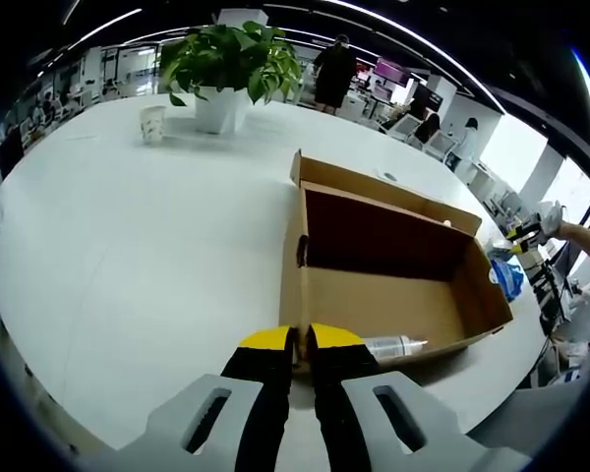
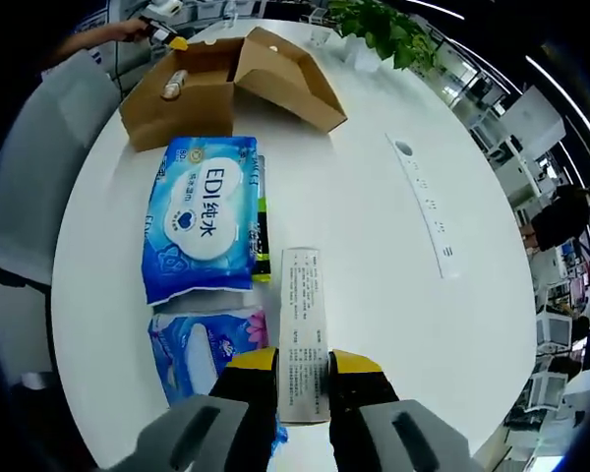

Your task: Operate the shoe box by opening the lid, removing the specified soft item, and placing it in the target area until the item is outside and the box remains undamaged.

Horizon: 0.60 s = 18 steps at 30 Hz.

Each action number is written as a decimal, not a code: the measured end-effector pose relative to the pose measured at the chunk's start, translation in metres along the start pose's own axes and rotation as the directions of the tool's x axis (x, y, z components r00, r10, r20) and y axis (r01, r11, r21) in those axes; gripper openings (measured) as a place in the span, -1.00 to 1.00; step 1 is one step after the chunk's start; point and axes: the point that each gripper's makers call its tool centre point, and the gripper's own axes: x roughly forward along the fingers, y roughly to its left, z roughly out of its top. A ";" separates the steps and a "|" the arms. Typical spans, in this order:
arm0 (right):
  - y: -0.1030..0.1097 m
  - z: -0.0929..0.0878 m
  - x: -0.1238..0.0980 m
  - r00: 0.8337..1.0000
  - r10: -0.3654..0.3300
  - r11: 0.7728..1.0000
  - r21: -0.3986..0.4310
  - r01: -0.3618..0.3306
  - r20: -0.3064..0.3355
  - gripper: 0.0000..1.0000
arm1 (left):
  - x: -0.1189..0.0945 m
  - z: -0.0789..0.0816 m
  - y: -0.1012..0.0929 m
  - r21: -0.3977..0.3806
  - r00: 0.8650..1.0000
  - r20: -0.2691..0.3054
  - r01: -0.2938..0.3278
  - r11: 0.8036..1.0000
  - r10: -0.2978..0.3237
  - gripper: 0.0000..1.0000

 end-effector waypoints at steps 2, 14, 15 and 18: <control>-0.001 -0.004 0.001 1.000 0.001 1.000 -0.014 -0.002 -0.015 -0.70 | 0.000 0.000 0.000 0.001 1.000 0.000 0.000 1.000 0.000 -0.92; -0.003 -0.026 0.012 0.996 0.014 0.995 -0.095 -0.022 -0.082 -0.70 | 0.000 0.001 0.000 0.002 1.000 0.002 0.000 1.000 0.000 -0.92; -0.004 -0.027 0.012 0.996 0.016 0.995 -0.095 -0.024 -0.086 -0.70 | 0.000 0.001 0.000 0.002 1.000 0.001 0.000 1.000 0.000 -0.92; -0.005 -0.033 0.014 0.995 0.018 0.993 -0.110 -0.029 -0.099 -0.70 | 0.001 0.001 0.000 0.003 1.000 0.001 -0.001 1.000 0.001 -0.92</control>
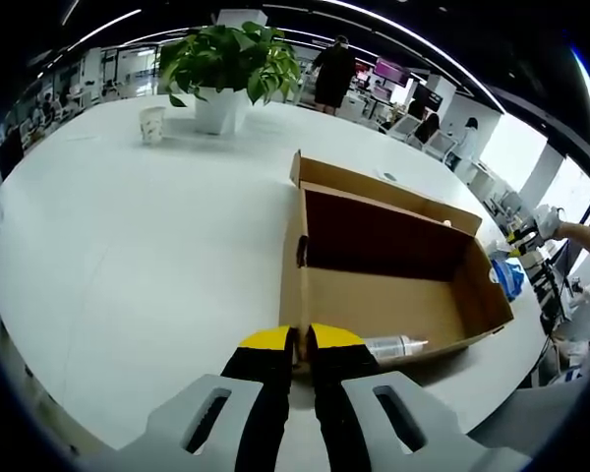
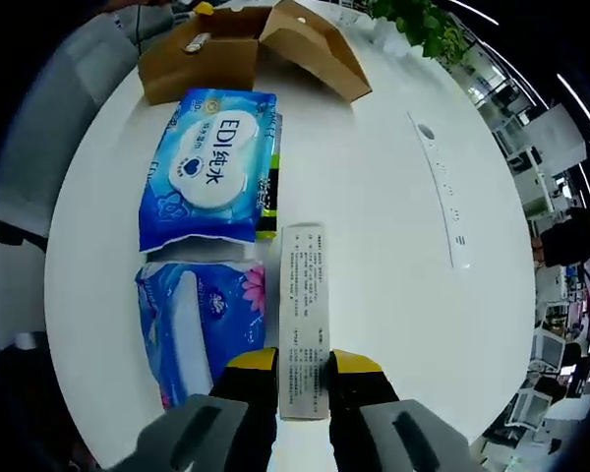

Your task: Operate the shoe box by opening the lid, removing the specified soft item, and placing it in the target area until the item is outside and the box remains undamaged.

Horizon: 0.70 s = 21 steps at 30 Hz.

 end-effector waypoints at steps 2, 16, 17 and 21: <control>-0.001 -0.003 0.001 1.000 0.002 1.000 -0.002 -0.002 -0.006 -0.70 | 0.000 0.000 0.000 0.001 1.000 0.001 -0.001 1.000 0.001 -0.92; -0.003 -0.014 0.008 1.000 0.008 1.000 -0.022 -0.009 -0.025 -0.70 | 0.000 0.000 0.000 0.003 1.000 0.003 -0.002 1.000 0.002 -0.92; -0.004 -0.014 0.008 1.000 0.008 1.000 -0.020 -0.008 -0.023 -0.69 | 0.000 0.000 0.000 0.004 1.000 0.003 -0.002 1.000 0.002 -0.92; -0.002 -0.014 0.008 1.000 0.009 1.000 -0.026 -0.009 -0.021 -0.70 | 0.000 0.000 0.000 0.006 1.000 0.003 -0.004 1.000 0.004 -0.92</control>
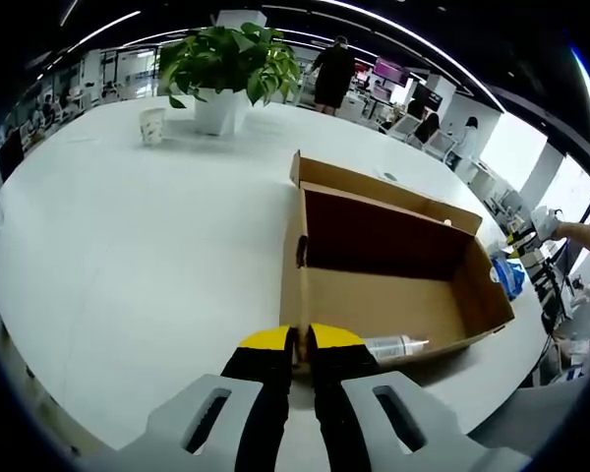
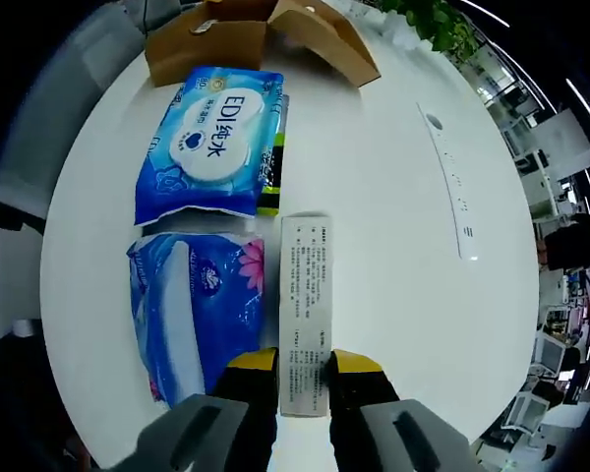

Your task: Operate the shoe box by opening the lid, removing the specified soft item, and placing it in the target area until the item is outside and the box remains undamaged.

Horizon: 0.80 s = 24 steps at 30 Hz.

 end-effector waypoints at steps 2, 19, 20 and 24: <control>0.001 0.000 0.000 1.000 0.004 1.000 -0.007 -0.004 0.000 -0.70 | 0.000 0.000 0.000 0.000 1.000 0.001 0.000 1.000 0.000 -0.92; -0.004 0.001 -0.004 0.999 -0.029 1.000 -0.004 0.029 -0.019 -0.66 | 0.000 0.000 0.001 0.008 1.000 -0.002 -0.004 1.000 0.004 -0.92; -0.004 0.001 -0.005 0.999 -0.034 0.999 -0.003 0.034 -0.023 -0.65 | 0.000 0.000 0.000 0.008 1.000 -0.002 -0.003 1.000 0.003 -0.92; -0.005 0.002 -0.006 0.999 -0.042 0.999 0.013 0.043 -0.026 -0.63 | 0.000 0.000 0.000 0.007 1.000 0.000 -0.002 1.000 0.002 -0.92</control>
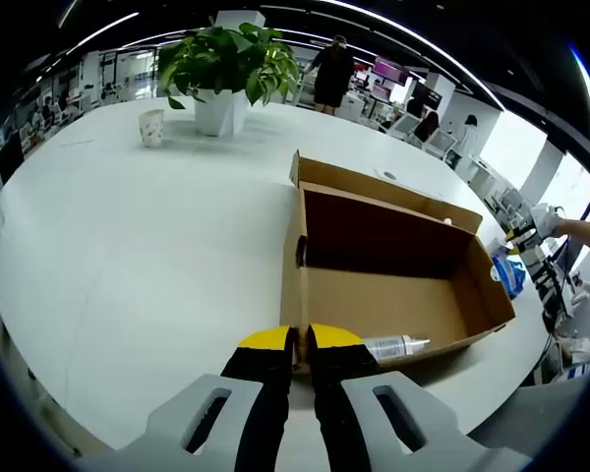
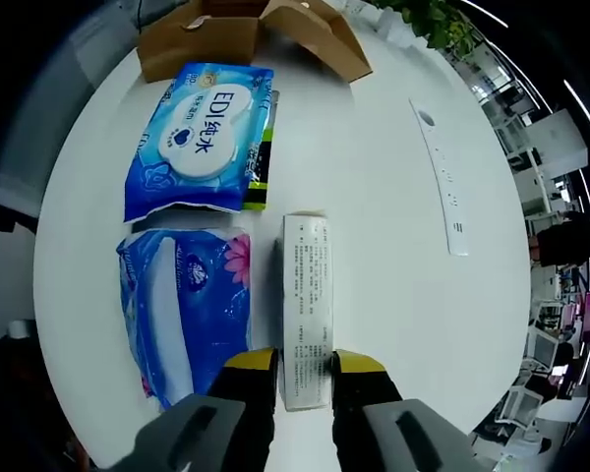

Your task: Operate the shoe box by opening the lid, removing the specified soft item, and placing it in the target area until the item is outside and the box remains undamaged.

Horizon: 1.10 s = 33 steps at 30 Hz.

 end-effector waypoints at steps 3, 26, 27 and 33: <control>-0.002 0.001 -0.002 1.000 -0.018 1.000 0.009 0.018 -0.004 -0.60 | 0.000 0.000 0.000 0.003 1.000 0.002 0.001 1.000 -0.001 -0.92; -0.001 0.032 -0.042 0.968 -0.185 0.905 0.414 0.099 0.171 -0.13 | -0.001 0.011 -0.003 0.175 1.000 0.026 -0.019 0.984 0.015 -0.80; 0.001 0.034 -0.046 0.964 -0.192 0.898 0.429 0.098 0.182 -0.09 | -0.001 0.013 -0.003 0.178 0.999 0.032 -0.021 0.984 0.016 -0.78; 0.016 0.037 -0.058 0.954 -0.215 0.868 0.489 0.089 0.207 0.11 | -0.008 0.022 -0.004 0.205 0.999 0.047 -0.022 0.979 0.013 -0.67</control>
